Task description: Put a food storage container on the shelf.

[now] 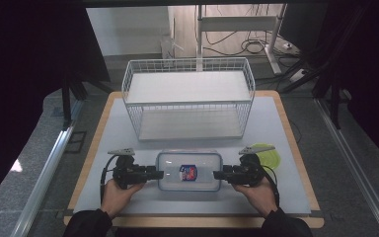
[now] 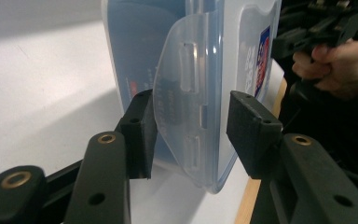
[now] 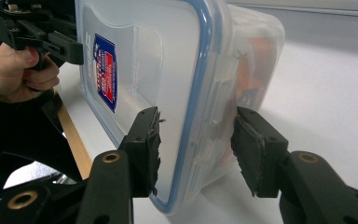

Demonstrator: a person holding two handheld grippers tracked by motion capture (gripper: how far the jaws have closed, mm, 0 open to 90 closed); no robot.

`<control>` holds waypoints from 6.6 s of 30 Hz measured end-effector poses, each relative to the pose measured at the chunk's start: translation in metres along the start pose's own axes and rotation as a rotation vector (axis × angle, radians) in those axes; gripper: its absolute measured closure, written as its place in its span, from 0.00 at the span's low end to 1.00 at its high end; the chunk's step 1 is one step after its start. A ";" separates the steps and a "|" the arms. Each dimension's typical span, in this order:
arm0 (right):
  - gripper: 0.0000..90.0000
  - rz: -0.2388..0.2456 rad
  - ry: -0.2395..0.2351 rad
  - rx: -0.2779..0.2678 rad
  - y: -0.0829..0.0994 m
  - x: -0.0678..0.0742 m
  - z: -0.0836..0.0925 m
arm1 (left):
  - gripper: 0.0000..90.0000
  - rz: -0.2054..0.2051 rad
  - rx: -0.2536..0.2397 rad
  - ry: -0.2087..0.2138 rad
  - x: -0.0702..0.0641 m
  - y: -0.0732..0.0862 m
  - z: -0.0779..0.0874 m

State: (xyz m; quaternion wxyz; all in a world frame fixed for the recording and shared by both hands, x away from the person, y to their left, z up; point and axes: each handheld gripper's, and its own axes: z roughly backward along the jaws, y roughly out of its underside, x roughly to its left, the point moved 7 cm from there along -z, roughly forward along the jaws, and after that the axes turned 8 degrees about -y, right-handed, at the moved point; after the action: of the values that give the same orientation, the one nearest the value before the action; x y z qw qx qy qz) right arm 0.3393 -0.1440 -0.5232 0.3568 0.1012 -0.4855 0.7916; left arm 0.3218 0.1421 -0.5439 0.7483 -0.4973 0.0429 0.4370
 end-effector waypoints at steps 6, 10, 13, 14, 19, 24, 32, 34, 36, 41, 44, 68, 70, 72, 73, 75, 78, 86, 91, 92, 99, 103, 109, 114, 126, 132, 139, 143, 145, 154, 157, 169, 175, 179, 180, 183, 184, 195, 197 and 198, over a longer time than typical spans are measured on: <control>0.59 -0.016 -0.013 -0.021 -0.002 -0.001 -0.002 | 0.61 0.011 -0.034 0.003 0.002 -0.009 0.004; 0.59 -0.019 -0.007 -0.062 -0.009 0.000 0.001 | 0.60 -0.003 -0.042 -0.003 0.000 -0.015 0.004; 0.59 -0.008 0.002 -0.085 -0.015 0.001 0.005 | 0.60 -0.031 -0.041 -0.023 -0.003 -0.020 0.004; 0.59 -0.009 0.002 -0.093 -0.017 0.001 0.006 | 0.59 -0.038 -0.043 -0.030 -0.004 -0.022 0.005; 0.59 0.021 0.017 -0.118 -0.030 0.004 0.010 | 0.57 -0.078 -0.046 -0.073 -0.007 -0.031 0.007; 0.59 0.034 0.019 -0.141 -0.041 0.005 0.013 | 0.57 -0.086 -0.060 -0.092 -0.010 -0.041 0.010; 0.59 0.042 0.017 -0.172 -0.061 0.005 0.021 | 0.57 -0.109 -0.083 -0.109 -0.015 -0.062 0.014; 0.59 0.053 0.017 -0.179 -0.067 0.006 0.024 | 0.57 -0.117 -0.092 -0.112 -0.017 -0.068 0.017; 0.59 0.062 0.018 -0.190 -0.074 0.008 0.026 | 0.57 -0.125 -0.100 -0.115 -0.019 -0.075 0.021; 0.59 0.064 0.008 -0.218 -0.092 0.011 0.032 | 0.57 -0.142 -0.115 -0.131 -0.024 -0.094 0.029; 0.59 0.070 0.004 -0.227 -0.102 0.012 0.035 | 0.57 -0.146 -0.121 -0.135 -0.026 -0.105 0.033; 0.59 0.120 0.036 -0.286 -0.188 0.021 0.057 | 0.57 -0.152 -0.186 -0.120 -0.024 -0.182 0.053; 0.59 0.116 0.037 -0.292 -0.193 0.021 0.058 | 0.57 -0.149 -0.187 -0.118 -0.022 -0.187 0.054; 0.59 0.112 0.037 -0.295 -0.198 0.019 0.058 | 0.57 -0.146 -0.187 -0.119 -0.020 -0.192 0.054; 0.59 0.109 0.037 -0.297 -0.201 0.018 0.058 | 0.57 -0.144 -0.188 -0.118 -0.020 -0.195 0.054; 0.59 0.106 0.035 -0.304 -0.205 0.016 0.058 | 0.57 -0.139 -0.191 -0.118 -0.018 -0.200 0.054; 0.59 0.102 0.033 -0.313 -0.213 0.014 0.059 | 0.57 -0.137 -0.193 -0.119 -0.016 -0.209 0.055; 0.58 0.089 0.041 -0.320 -0.234 0.009 0.057 | 0.56 -0.109 -0.215 -0.116 -0.006 -0.230 0.056; 0.58 0.075 0.043 -0.321 -0.244 0.003 0.053 | 0.56 -0.088 -0.221 -0.118 0.002 -0.238 0.054; 0.58 0.072 0.044 -0.321 -0.246 0.001 0.052 | 0.56 -0.084 -0.220 -0.119 0.004 -0.239 0.053; 0.58 0.046 0.039 -0.321 -0.253 -0.008 0.047 | 0.55 -0.067 -0.222 -0.119 0.012 -0.243 0.049; 0.58 0.042 0.038 -0.321 -0.254 -0.012 0.046 | 0.55 -0.074 -0.219 -0.126 0.014 -0.245 0.049; 0.57 0.021 0.015 -0.337 -0.255 -0.019 0.043 | 0.55 -0.091 -0.219 -0.142 0.015 -0.248 0.048; 0.56 0.023 0.009 -0.354 -0.257 -0.021 0.042 | 0.53 -0.099 -0.223 -0.151 0.015 -0.248 0.047; 0.54 0.051 0.091 -0.337 -0.253 -0.030 0.030 | 0.38 -0.059 -0.219 -0.158 0.024 -0.252 0.037; 0.54 0.037 0.075 -0.355 -0.252 -0.033 0.028 | 0.30 -0.051 -0.212 -0.162 0.031 -0.256 0.033; 0.55 0.059 0.072 -0.394 -0.252 -0.030 0.035 | 0.17 -0.092 -0.247 -0.243 0.034 -0.258 0.041; 0.56 0.086 0.065 -0.421 -0.248 -0.028 0.041 | 0.24 -0.187 -0.268 -0.292 0.028 -0.249 0.049; 0.60 0.118 0.087 -0.408 -0.242 -0.026 0.044 | 0.31 -0.233 -0.272 -0.307 0.023 -0.241 0.053; 0.92 0.259 0.144 -0.321 -0.208 -0.011 0.034 | 0.76 -0.295 -0.279 -0.279 0.003 -0.208 0.050; 0.96 0.275 0.143 -0.291 -0.206 -0.010 0.022 | 0.85 -0.301 -0.258 -0.307 0.003 -0.208 0.039; 0.98 0.227 0.183 -0.318 -0.217 -0.030 0.015 | 0.89 -0.276 -0.232 -0.363 0.019 -0.221 0.017; 0.97 0.185 0.186 -0.341 -0.221 -0.042 0.017 | 0.88 -0.266 -0.225 -0.371 0.023 -0.225 0.013; 0.97 0.184 0.197 -0.337 -0.221 -0.043 0.017 | 0.87 -0.281 -0.221 -0.369 0.019 -0.224 0.011; 0.97 0.187 0.197 -0.336 -0.221 -0.043 0.017 | 0.87 -0.285 -0.221 -0.363 0.018 -0.223 0.011; 0.94 0.201 0.200 -0.326 -0.218 -0.038 0.017 | 0.83 -0.307 -0.224 -0.357 0.012 -0.218 0.012; 0.93 0.209 0.200 -0.324 -0.217 -0.037 0.017 | 0.81 -0.311 -0.226 -0.357 0.010 -0.216 0.013; 0.66 0.263 0.194 -0.276 -0.193 -0.021 0.018 | 0.49 -0.384 -0.213 -0.349 -0.005 -0.182 0.018; 0.62 0.275 0.201 -0.264 -0.188 -0.018 0.018 | 0.44 -0.394 -0.209 -0.357 -0.006 -0.175 0.018; 0.60 0.282 0.200 -0.259 -0.186 -0.017 0.018 | 0.42 -0.401 -0.209 -0.360 -0.007 -0.171 0.018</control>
State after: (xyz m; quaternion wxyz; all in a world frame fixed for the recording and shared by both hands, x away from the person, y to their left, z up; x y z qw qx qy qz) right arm 0.4716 -0.1158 -0.3931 0.2990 -0.0935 -0.5548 0.7707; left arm 0.4297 0.1309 -0.4103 0.7602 -0.4845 -0.2351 0.3634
